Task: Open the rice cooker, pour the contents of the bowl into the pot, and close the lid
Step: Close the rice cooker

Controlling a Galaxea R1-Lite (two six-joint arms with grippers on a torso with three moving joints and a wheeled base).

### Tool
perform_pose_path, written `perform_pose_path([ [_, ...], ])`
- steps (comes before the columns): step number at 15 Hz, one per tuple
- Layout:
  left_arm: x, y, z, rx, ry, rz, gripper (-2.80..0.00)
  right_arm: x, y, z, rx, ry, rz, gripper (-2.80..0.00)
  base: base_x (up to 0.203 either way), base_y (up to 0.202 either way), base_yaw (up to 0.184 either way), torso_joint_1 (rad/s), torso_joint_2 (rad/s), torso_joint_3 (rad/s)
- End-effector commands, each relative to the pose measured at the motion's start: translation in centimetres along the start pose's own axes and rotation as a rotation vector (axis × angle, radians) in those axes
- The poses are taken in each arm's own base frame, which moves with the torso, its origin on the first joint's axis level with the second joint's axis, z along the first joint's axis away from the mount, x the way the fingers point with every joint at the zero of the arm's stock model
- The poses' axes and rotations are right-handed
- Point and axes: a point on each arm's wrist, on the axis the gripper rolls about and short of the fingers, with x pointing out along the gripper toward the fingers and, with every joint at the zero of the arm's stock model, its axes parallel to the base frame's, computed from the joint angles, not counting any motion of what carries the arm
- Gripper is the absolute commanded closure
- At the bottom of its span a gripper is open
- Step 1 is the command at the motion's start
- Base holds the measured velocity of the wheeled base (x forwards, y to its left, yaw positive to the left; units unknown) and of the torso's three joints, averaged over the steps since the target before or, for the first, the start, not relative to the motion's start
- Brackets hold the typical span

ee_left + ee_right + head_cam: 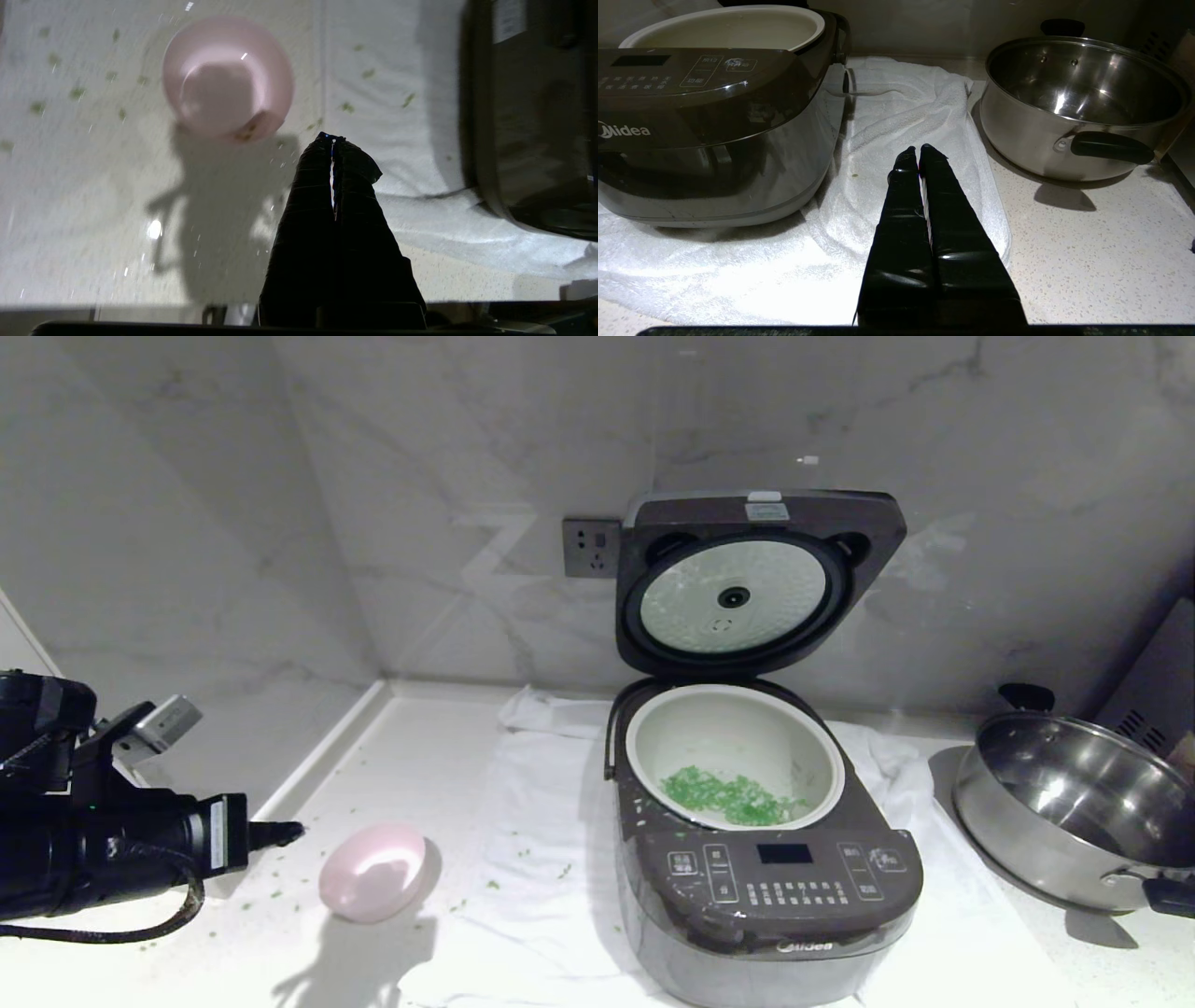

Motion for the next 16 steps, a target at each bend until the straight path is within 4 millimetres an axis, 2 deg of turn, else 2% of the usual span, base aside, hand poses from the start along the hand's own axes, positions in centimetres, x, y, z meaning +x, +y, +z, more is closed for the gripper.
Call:
perform_pose_path([
  [1, -1.8, -1.1, -0.7, 0.117, -0.241, -0.089, 0.00, 0.0, 0.0, 0.0, 0.000, 0.000, 0.000, 0.00, 0.000, 0.000, 0.000, 0.000, 0.00, 0.000],
  [4, -3.8, -2.4, -1.8, 0.193, -0.362, -0.161, 0.00, 0.0, 0.0, 0.0, 0.001, 0.000, 0.000, 0.00, 0.000, 0.000, 0.000, 0.000, 0.00, 0.000],
  [7, -7.1, -3.4, -3.0, 0.253, -0.485, -0.223, 0.00, 0.0, 0.0, 0.0, 0.000, 0.000, 0.001, 0.00, 0.000, 0.000, 0.000, 0.000, 0.00, 0.000],
  [10, -10.3, -4.3, -5.1, 0.356, -0.560, -0.409, 0.00, 0.0, 0.0, 0.0, 0.000, 0.000, -0.001, 0.00, 0.000, 0.000, 0.000, 0.000, 0.00, 0.000],
  [12, -12.2, -4.7, -6.2, 0.408, -0.620, -0.474, 0.00, 0.0, 0.0, 0.0, 0.001, 0.000, -0.001, 0.00, 0.000, 0.000, 0.000, 0.000, 0.00, 0.000],
  [13, -13.2, -4.8, -6.6, 0.423, -0.664, -0.466, 0.00, 0.0, 0.0, 0.0, -0.001, 0.000, 0.000, 0.00, 0.000, 0.000, 0.000, 0.000, 0.00, 0.000],
  [16, -15.9, -5.0, -7.5, 0.406, -0.818, -0.277, 0.00, 0.0, 0.0, 0.0, 0.000, 0.000, 0.000, 0.00, 0.000, 0.000, 0.000, 0.000, 0.00, 0.000],
])
